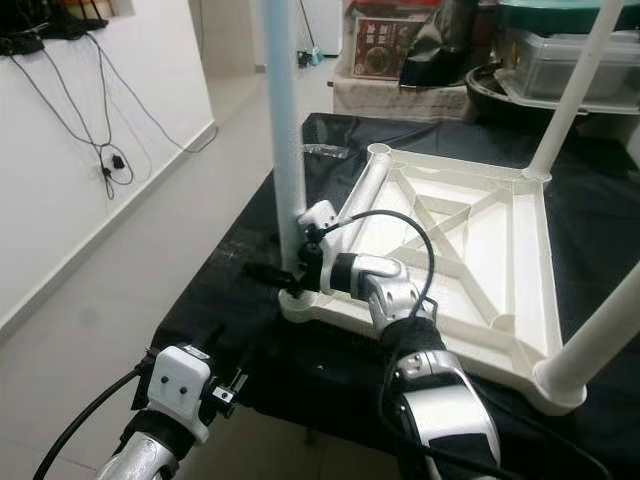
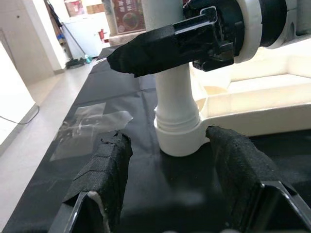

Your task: Building children table

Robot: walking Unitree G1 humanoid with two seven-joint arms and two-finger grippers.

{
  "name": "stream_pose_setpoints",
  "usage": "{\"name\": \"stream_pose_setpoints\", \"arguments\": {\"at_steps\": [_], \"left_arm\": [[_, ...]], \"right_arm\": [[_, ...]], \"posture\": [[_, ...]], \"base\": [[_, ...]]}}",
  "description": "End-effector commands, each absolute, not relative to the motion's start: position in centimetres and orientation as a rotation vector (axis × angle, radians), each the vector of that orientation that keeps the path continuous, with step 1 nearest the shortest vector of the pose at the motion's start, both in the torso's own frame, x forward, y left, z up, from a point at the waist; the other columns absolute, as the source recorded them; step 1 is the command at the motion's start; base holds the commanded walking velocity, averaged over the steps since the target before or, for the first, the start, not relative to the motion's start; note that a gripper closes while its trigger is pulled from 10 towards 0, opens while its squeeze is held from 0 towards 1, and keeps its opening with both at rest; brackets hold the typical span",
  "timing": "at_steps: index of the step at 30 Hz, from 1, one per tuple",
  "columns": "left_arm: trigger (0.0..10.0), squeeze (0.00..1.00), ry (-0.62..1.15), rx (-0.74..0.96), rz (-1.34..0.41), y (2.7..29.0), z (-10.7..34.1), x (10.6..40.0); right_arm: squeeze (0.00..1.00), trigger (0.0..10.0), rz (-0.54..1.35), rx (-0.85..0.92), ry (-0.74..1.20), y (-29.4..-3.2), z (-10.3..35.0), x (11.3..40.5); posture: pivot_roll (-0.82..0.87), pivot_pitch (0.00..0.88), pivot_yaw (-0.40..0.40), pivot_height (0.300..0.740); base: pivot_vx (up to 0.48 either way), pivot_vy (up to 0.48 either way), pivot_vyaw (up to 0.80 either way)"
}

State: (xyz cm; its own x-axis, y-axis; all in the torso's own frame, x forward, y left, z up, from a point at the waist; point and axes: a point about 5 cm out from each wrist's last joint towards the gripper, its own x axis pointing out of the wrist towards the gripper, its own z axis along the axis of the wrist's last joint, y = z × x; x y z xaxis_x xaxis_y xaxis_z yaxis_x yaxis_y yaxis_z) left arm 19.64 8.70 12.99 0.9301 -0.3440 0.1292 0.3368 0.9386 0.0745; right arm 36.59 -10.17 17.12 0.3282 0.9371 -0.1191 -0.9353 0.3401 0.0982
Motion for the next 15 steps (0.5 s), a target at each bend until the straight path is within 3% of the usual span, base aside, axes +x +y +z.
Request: {"name": "stream_pose_setpoints", "arguments": {"at_steps": [1,7,8,10,11,14,15], "left_arm": [[10.0,0.0,-0.122,0.056,-0.347,8.8,12.6,19.5],[10.0,0.0,-0.121,0.056,-0.348,8.7,12.6,19.4],[10.0,0.0,-0.121,0.055,-0.348,8.7,12.6,19.4],[10.0,0.0,-0.121,0.055,-0.348,8.7,12.6,19.4],[10.0,0.0,-0.12,0.054,-0.348,8.6,12.5,19.4],[10.0,0.0,-0.12,0.053,-0.349,8.6,12.5,19.3],[10.0,0.0,-0.118,0.052,-0.35,8.5,12.4,19.3]], "right_arm": [[0.0,10.0,1.349,0.024,0.179,-8.8,17.0,36.1],[0.0,9.9,1.414,0.032,0.19,-8.5,17.2,36.1],[0.0,3.8,1.418,0.007,0.195,-8.4,17.1,36.1],[0.0,3.8,1.418,0.007,0.195,-8.4,17.1,36.1],[0.0,0.0,1.383,-0.02,0.197,-8.2,16.8,36.3],[0.0,0.0,1.31,-0.041,0.177,-8.0,16.5,36.5],[0.0,0.0,1.167,-0.057,0.13,-7.8,16.1,36.9]], "posture": [[0.02,0.001,0.009,0.74],[0.02,0.0,0.003,0.74],[0.02,0.0,0.002,0.74],[0.02,0.0,0.002,0.74],[0.02,0.0,-0.002,0.74],[0.02,0.0,0.003,0.74],[0.02,0.0,0.003,0.74]], "base": [[0.0,0.0,0.0],[0.0,0.0,0.0],[0.0,0.0,0.0],[0.0,0.0,0.0],[0.0,0.0,0.0],[0.0,0.0,0.0],[0.0,0.0,0.0]]}}
